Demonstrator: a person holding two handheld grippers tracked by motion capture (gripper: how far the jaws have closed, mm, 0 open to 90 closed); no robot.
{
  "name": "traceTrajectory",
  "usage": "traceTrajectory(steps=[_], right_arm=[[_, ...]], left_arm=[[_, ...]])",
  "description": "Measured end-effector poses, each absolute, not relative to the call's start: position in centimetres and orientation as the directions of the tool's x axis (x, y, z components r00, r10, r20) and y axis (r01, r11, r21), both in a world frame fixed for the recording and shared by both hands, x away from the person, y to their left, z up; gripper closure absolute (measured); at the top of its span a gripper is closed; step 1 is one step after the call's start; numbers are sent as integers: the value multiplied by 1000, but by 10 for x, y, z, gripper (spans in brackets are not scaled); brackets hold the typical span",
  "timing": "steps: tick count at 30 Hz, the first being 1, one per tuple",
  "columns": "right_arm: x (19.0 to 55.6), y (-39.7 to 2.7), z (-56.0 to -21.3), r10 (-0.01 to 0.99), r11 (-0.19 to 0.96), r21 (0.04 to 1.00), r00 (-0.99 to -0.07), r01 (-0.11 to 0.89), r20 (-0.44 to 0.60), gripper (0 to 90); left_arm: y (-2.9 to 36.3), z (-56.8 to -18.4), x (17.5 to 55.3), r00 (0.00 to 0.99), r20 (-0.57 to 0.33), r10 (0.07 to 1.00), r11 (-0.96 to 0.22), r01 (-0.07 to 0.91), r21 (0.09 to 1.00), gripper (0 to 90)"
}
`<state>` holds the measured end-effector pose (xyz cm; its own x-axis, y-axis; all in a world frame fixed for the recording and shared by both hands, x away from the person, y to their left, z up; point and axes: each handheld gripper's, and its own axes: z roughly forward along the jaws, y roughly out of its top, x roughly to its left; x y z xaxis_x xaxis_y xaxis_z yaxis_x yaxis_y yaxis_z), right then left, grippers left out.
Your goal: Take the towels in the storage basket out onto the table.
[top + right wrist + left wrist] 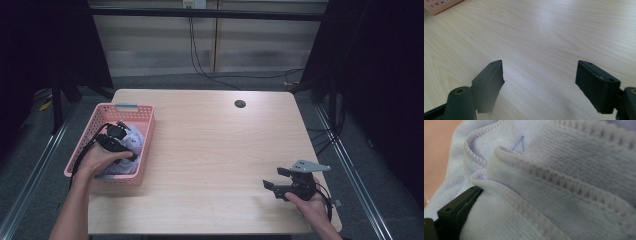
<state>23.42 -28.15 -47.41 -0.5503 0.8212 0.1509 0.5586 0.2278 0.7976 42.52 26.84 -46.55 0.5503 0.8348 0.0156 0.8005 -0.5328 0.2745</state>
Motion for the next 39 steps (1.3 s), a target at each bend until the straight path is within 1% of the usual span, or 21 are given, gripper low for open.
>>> traceTrajectory(steps=[1,3,5,6,8,9,10,12,13,14,15,16,17,18,21,27,30,31,35,37,39], right_arm=[[234,-281,-474,820,230,797,-552,558,150,222],[233,-281,-474,821,229,797,-551,559,151,222],[233,-281,-474,821,229,797,-551,559,151,223],[233,-282,-474,822,226,797,-549,560,153,222],[233,-282,-474,821,224,796,-550,562,157,223],[233,-282,-474,820,226,796,-551,561,155,223],[233,-282,-474,820,226,796,-551,561,155,223],[233,-282,-474,820,226,796,-551,562,156,222],[233,-282,-474,820,226,796,-551,562,156,221],[233,-282,-474,820,228,796,-551,561,154,221],[233,-282,-474,820,228,796,-551,561,154,221],[233,-282,-474,820,227,796,-551,561,154,221],[233,-283,-474,822,223,797,-547,562,156,219],[233,-283,-474,822,223,797,-547,562,156,219],[234,-283,-474,826,222,796,-542,563,153,214],[234,-284,-474,829,218,793,-537,569,157,214],[235,-284,-474,834,208,790,-526,577,165,212],[235,-285,-474,833,209,789,-528,578,166,212],[235,-284,-474,831,210,790,-531,575,166,212],[234,-284,-474,829,211,792,-534,573,166,213],[234,-285,-474,828,213,795,-537,568,161,212]], left_arm=[[268,-466,426,563,32,826,-549,790,273,0],[268,-468,426,547,29,836,-532,798,282,0],[269,-468,425,549,38,835,-535,795,287,31],[269,-466,424,538,44,842,-526,801,286,80],[271,-465,424,549,46,834,-538,793,286,187],[276,-462,425,531,48,846,-519,799,305,260],[276,-462,425,531,48,846,-519,799,305,295],[277,-462,425,524,53,850,-513,801,309,314],[277,-460,426,519,49,854,-508,807,300,369],[280,-459,427,524,51,850,-512,801,310,416],[280,-459,427,524,51,850,-512,801,310,446],[284,-458,427,516,25,856,-495,806,325,446],[286,-457,427,515,9,857,-488,807,332,491],[286,-457,427,515,9,857,-488,807,332,506],[288,-454,427,512,-15,859,-478,813,332,537],[296,-448,423,489,-69,869,-434,822,368,573],[301,-441,420,484,-111,868,-404,820,406,574],[305,-437,418,484,-121,867,-392,811,435,574],[311,-429,414,483,-149,863,-371,806,461,573],[317,-422,410,461,-172,871,-327,804,497,572],[322,-418,408,460,-182,869,-314,797,515,571]])
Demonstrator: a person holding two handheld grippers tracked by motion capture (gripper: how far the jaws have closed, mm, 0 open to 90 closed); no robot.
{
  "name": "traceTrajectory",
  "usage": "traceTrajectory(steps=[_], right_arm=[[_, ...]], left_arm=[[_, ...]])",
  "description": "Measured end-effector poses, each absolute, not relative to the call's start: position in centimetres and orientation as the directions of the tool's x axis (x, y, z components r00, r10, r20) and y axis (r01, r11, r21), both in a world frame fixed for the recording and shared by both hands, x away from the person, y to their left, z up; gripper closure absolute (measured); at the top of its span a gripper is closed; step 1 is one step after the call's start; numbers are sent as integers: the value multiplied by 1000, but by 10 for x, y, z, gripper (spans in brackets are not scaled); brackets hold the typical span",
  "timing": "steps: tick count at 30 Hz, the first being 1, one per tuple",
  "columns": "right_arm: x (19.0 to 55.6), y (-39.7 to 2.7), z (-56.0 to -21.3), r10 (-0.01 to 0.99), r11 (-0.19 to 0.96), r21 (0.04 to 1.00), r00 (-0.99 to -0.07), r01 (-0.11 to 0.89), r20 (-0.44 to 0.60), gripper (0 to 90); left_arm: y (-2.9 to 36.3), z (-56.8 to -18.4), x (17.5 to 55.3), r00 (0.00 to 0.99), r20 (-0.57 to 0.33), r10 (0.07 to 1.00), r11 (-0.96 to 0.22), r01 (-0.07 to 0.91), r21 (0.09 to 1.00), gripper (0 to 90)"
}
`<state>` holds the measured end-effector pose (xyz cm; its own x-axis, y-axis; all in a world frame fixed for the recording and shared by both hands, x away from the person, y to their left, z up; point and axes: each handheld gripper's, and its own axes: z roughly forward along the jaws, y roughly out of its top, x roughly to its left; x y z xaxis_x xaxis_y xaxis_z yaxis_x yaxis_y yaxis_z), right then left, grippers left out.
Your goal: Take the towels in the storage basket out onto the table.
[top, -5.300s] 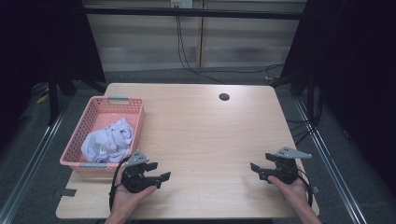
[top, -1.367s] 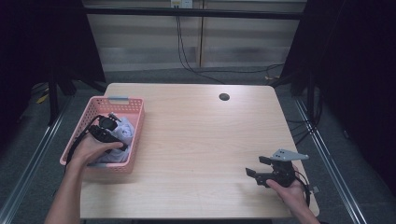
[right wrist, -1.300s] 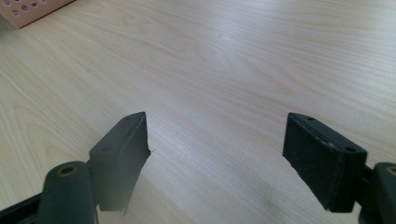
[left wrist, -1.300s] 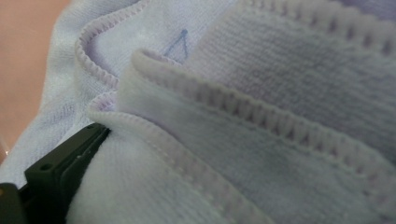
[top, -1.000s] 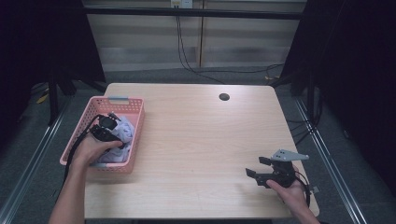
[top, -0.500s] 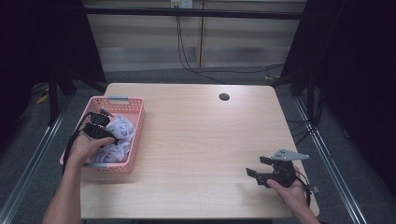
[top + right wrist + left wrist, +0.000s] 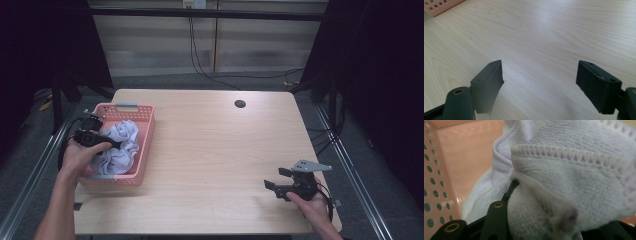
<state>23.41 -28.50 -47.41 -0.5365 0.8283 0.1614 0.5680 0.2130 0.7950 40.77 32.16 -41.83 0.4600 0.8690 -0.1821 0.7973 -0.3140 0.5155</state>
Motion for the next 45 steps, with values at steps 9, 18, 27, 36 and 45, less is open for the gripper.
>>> traceTrajectory(steps=[9,18,27,36,45], right_arm=[[234,-285,-474,829,208,791,-533,575,168,211],[232,-286,-473,827,205,797,-536,569,170,212],[236,-286,-474,829,197,795,-530,573,176,211],[234,-286,-474,828,202,794,-533,573,174,211],[233,-287,-473,826,207,793,-537,573,173,211]], left_arm=[[323,-401,400,477,-193,858,-289,758,585,570],[322,-388,397,476,-209,854,-258,737,624,570],[325,-377,392,490,-208,847,-243,703,668,567],[324,-370,386,489,-212,846,-225,688,690,567],[317,-357,379,514,-201,834,-226,651,725,568]])
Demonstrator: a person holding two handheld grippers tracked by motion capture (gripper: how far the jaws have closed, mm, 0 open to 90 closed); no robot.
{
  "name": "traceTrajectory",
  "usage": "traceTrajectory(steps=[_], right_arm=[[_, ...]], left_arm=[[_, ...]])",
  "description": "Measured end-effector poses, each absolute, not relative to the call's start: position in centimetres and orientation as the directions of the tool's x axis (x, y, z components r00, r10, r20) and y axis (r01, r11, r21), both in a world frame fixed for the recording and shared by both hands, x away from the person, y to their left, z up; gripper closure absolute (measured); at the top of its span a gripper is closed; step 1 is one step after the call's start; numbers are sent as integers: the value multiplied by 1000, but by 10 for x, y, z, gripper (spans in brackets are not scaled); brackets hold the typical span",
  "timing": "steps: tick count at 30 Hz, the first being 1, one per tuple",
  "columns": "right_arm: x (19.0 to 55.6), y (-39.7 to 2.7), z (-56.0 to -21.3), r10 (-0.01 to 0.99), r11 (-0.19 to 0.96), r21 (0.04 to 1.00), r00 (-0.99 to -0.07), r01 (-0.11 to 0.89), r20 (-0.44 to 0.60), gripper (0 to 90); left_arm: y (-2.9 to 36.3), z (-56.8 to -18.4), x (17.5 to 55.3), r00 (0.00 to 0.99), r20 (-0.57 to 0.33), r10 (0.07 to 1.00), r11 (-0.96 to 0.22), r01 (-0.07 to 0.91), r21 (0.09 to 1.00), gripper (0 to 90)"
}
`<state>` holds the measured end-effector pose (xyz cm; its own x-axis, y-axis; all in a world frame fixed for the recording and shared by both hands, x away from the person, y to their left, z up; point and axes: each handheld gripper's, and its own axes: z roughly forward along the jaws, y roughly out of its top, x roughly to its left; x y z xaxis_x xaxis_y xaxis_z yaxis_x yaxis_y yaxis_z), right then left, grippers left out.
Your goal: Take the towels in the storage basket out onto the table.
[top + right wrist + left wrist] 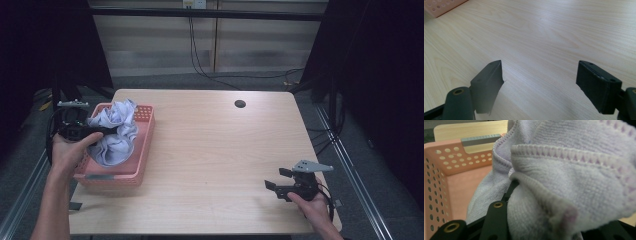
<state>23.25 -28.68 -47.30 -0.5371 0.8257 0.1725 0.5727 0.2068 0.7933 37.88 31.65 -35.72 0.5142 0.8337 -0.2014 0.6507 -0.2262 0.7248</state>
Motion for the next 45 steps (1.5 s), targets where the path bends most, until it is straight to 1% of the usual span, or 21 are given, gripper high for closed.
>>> traceTrajectory(steps=[6,8,11,12,15,18,23,26,27,29,31,40,45], right_arm=[[233,-286,-473,826,207,793,-536,573,172,211],[233,-286,-474,824,209,794,-540,571,171,211],[233,-285,-473,824,212,794,-541,570,169,212],[233,-286,-474,824,211,794,-540,570,169,211],[234,-287,-474,826,210,791,-537,574,170,211],[234,-287,-474,826,210,792,-538,573,170,211],[234,-287,-473,826,211,792,-538,572,168,211],[234,-288,-473,826,209,794,-538,571,170,211],[234,-288,-473,826,209,794,-538,571,170,211],[234,-288,-473,826,207,793,-536,573,172,212],[234,-288,-473,826,207,793,-537,573,172,211],[234,-288,-473,826,207,793,-537,573,172,211],[235,-288,-473,825,209,793,-539,572,171,211]], left_arm=[[310,-349,372,513,-197,836,-214,635,742,567],[306,-348,370,525,-201,827,-222,633,742,565],[303,-346,367,533,-184,826,-235,623,746,565],[299,-344,365,550,-200,811,-228,612,757,564],[292,-342,363,565,-202,800,-231,600,766,564],[273,-337,360,597,-185,780,-256,576,776,564],[258,-332,360,616,-189,765,-257,560,787,564],[242,-328,359,635,-170,754,-280,545,790,564],[242,-328,359,635,-170,754,-280,545,790,564],[228,-326,357,656,-175,734,-284,531,799,564],[225,-326,357,668,-174,724,-295,527,797,563],[178,-334,360,728,-182,661,-337,504,795,560],[148,-346,360,755,-198,625,-365,507,781,556]])
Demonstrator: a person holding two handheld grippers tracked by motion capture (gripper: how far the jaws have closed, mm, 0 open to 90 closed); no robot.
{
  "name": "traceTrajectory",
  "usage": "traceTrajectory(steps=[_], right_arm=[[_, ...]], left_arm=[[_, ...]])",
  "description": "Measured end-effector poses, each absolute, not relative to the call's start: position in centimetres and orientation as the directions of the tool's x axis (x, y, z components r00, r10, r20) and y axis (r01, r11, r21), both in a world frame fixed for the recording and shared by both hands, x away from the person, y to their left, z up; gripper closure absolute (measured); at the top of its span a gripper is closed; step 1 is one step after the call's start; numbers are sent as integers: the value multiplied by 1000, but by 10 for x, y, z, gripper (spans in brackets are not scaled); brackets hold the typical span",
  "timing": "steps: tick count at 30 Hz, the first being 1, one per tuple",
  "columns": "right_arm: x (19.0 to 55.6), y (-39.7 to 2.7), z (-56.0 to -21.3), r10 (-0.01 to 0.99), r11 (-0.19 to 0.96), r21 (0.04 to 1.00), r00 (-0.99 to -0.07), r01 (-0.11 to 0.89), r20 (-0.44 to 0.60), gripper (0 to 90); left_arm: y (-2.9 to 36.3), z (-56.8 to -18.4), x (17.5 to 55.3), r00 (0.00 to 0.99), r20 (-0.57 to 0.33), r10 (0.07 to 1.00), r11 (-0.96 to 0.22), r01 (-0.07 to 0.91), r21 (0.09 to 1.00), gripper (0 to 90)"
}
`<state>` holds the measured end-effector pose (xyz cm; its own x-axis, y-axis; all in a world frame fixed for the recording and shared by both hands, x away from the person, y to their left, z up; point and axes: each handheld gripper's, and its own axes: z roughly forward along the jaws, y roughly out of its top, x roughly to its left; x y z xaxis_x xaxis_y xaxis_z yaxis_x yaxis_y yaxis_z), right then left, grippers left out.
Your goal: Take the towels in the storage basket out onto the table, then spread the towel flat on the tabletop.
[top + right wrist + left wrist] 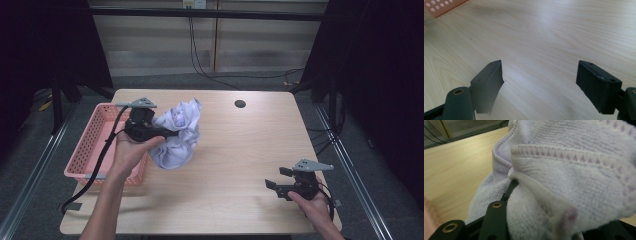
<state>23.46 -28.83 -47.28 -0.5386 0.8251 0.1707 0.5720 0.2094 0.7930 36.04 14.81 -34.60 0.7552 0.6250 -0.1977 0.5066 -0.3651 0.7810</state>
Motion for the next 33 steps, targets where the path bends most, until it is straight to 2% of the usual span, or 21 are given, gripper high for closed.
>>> traceTrajectory(steps=[11,18,24,28,31,33], right_arm=[[235,-288,-473,823,206,796,-541,569,174,211],[236,-286,-473,820,212,794,-546,570,173,213],[237,-285,-473,819,217,794,-548,568,168,213],[238,-283,-473,818,225,793,-552,566,163,211],[237,-281,-472,818,224,793,-552,566,162,209],[235,-280,-470,814,228,797,-559,559,159,207]], left_arm=[[103,-394,357,785,-248,568,-402,528,748,554],[81,-428,354,800,-235,552,-457,526,717,538],[70,-453,352,811,-220,541,-502,522,689,456],[68,-461,349,825,-251,506,-504,519,690,273],[70,-456,343,824,-236,516,-485,508,712,161],[74,-450,339,824,-212,525,-488,495,719,167]])
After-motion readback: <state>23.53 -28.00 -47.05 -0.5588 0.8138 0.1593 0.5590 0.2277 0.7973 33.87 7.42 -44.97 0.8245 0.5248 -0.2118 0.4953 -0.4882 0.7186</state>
